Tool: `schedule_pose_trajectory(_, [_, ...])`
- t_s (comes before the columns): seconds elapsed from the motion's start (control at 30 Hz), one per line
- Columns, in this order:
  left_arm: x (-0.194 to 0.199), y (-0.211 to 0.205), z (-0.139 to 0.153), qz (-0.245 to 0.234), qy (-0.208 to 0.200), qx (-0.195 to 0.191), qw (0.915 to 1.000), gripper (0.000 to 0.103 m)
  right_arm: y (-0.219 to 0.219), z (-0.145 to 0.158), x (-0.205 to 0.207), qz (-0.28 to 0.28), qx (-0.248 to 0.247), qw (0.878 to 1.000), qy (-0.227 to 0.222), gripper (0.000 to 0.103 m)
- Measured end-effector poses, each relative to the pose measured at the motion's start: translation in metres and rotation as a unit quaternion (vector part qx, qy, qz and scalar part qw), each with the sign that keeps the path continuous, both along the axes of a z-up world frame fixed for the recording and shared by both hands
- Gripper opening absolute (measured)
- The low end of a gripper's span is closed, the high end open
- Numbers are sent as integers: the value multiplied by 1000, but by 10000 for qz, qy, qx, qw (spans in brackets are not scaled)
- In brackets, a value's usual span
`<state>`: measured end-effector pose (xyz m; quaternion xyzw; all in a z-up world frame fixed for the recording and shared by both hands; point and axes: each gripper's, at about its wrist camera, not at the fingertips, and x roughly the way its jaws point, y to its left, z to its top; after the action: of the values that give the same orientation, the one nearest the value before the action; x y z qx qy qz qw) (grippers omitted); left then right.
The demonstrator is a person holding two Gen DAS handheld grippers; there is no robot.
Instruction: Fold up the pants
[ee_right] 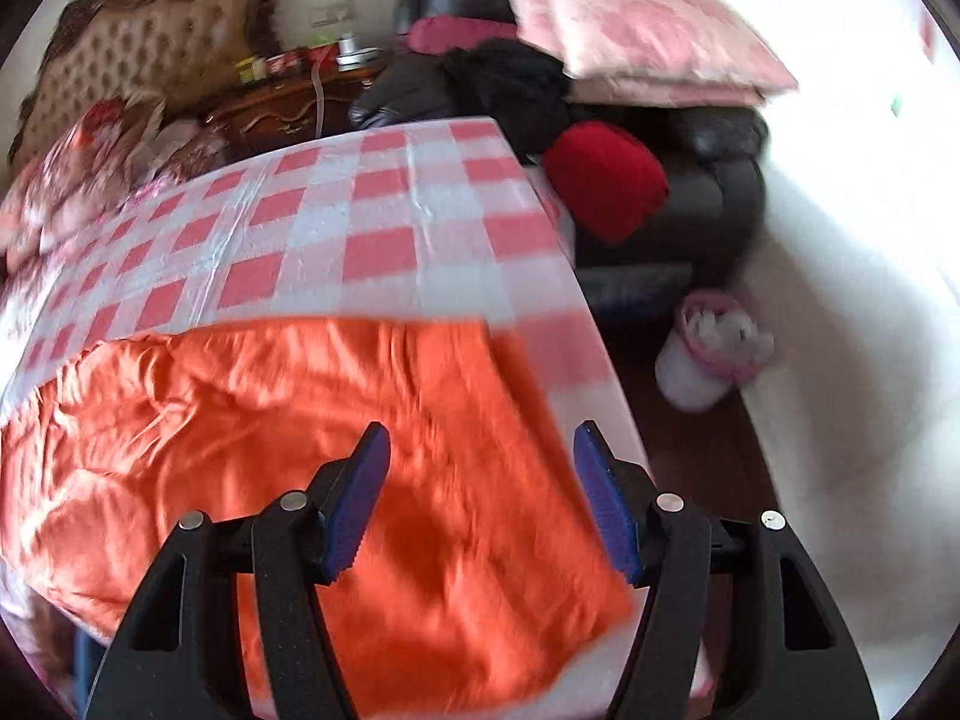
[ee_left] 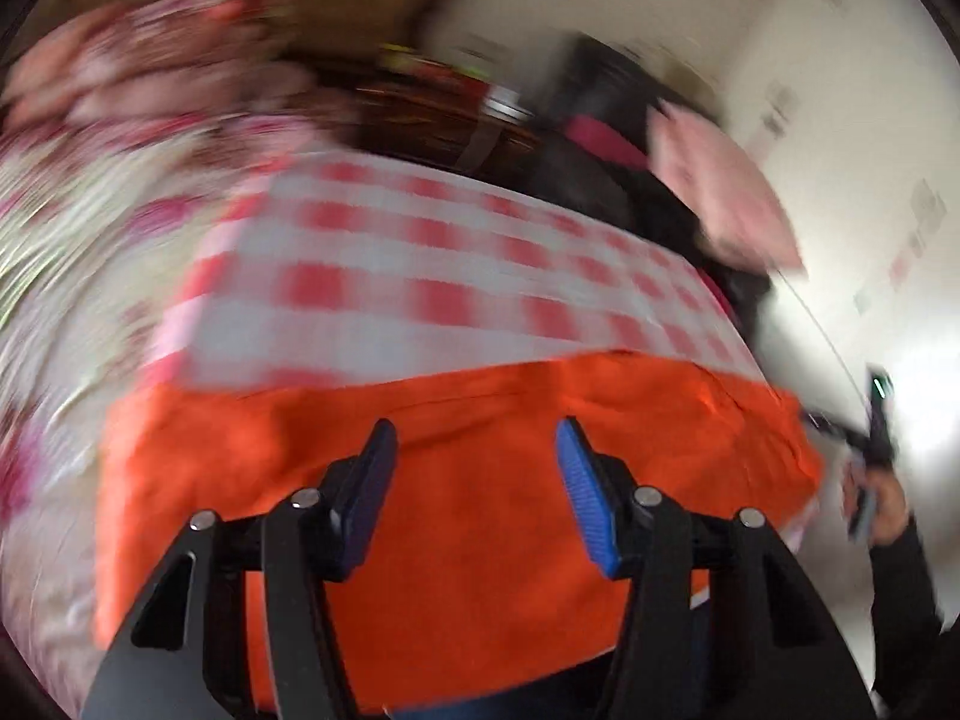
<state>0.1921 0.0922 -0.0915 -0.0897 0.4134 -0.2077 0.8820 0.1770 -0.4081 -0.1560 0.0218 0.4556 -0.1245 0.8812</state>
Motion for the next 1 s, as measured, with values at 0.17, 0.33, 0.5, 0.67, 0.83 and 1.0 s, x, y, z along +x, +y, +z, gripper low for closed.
schedule_pose_trajectory(0.17, [76, -131, -19, -842, 271, 688, 9937, 32, -39, -30, 21, -510, 98, 9970, 580, 76])
schedule_pose_trajectory(0.33, [128, -202, -55, -1481, 547, 1563, 9750, 33, -37, 1, 5, -242, 132, 9996, 3, 76])
schedule_pose_trajectory(0.5, [153, -239, -84, -2100, 611, 2569, 9413, 35, -36, -1, 27, 23, 151, 9998, 108, 76])
schedule_pose_trajectory(0.67, [188, -242, -89, -1579, 533, 2775, 9462, 31, -47, -21, 52, -247, 256, 9986, 397, 79])
schedule_pose_trajectory(0.83, [169, -233, -41, -1379, 44, 1363, 9810, 47, -50, -7, 40, -346, 198, 9992, 85, 78])
schedule_pose_trajectory(1.0, [108, -267, -27, -2170, -327, 724, 9729, 66, -89, 7, -21, -843, 1273, 9878, -293, 69])
